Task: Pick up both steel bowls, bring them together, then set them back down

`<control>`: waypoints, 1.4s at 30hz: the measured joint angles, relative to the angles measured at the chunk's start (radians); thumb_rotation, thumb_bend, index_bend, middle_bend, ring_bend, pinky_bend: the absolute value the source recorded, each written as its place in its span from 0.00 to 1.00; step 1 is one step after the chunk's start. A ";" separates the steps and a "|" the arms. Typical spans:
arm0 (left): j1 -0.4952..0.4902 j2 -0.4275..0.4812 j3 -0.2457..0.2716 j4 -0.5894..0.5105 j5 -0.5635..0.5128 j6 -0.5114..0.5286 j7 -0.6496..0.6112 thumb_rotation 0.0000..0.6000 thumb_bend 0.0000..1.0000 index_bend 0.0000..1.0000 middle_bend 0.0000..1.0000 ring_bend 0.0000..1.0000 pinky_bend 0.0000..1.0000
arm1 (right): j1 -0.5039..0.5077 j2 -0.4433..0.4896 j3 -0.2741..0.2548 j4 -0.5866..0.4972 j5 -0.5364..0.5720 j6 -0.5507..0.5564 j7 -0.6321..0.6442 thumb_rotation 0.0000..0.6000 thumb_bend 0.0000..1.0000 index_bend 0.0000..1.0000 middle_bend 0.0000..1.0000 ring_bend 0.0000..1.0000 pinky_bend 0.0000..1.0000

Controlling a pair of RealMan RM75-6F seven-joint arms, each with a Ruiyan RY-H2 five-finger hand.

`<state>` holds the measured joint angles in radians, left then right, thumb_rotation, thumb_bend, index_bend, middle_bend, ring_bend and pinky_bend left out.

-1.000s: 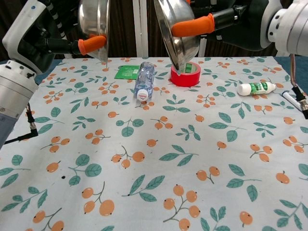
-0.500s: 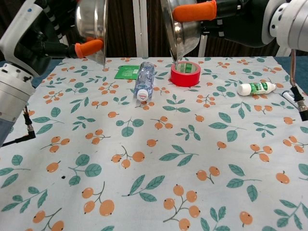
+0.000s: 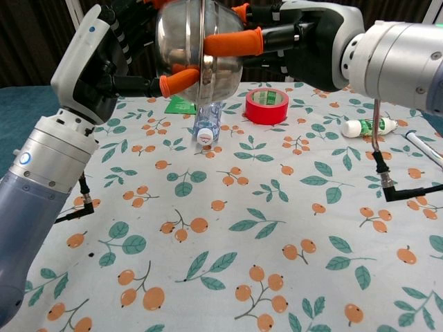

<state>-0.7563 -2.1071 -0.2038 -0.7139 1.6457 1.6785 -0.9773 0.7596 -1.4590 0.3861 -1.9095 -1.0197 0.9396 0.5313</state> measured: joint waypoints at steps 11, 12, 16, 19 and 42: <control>0.031 0.109 -0.014 -0.028 -0.016 0.059 -0.014 1.00 0.00 0.34 0.18 0.10 0.27 | -0.039 0.066 0.039 0.032 0.003 -0.012 0.038 1.00 0.00 0.44 0.33 0.38 0.00; 0.036 0.124 -0.013 -0.044 -0.017 0.060 -0.010 1.00 0.00 0.34 0.18 0.10 0.27 | -0.042 0.069 0.040 0.035 -0.003 -0.015 0.041 1.00 0.00 0.44 0.33 0.38 0.00; 0.046 0.138 -0.001 -0.077 -0.022 0.042 0.001 1.00 0.00 0.34 0.18 0.10 0.27 | -0.045 0.068 0.034 0.038 -0.019 -0.019 0.030 1.00 0.00 0.44 0.33 0.38 0.00; 0.043 0.123 0.012 -0.071 -0.023 0.014 0.009 1.00 0.00 0.34 0.18 0.10 0.27 | -0.043 0.061 0.028 0.033 -0.025 -0.021 0.014 1.00 0.00 0.44 0.33 0.38 0.00; 0.005 0.016 0.014 0.042 -0.023 0.024 -0.027 1.00 0.00 0.34 0.18 0.10 0.27 | -0.056 0.080 0.040 -0.012 -0.029 -0.027 0.002 1.00 0.00 0.44 0.33 0.38 0.00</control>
<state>-0.7515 -2.0916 -0.1902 -0.6719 1.6229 1.7030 -1.0046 0.7040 -1.3788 0.4256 -1.9218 -1.0489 0.9122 0.5332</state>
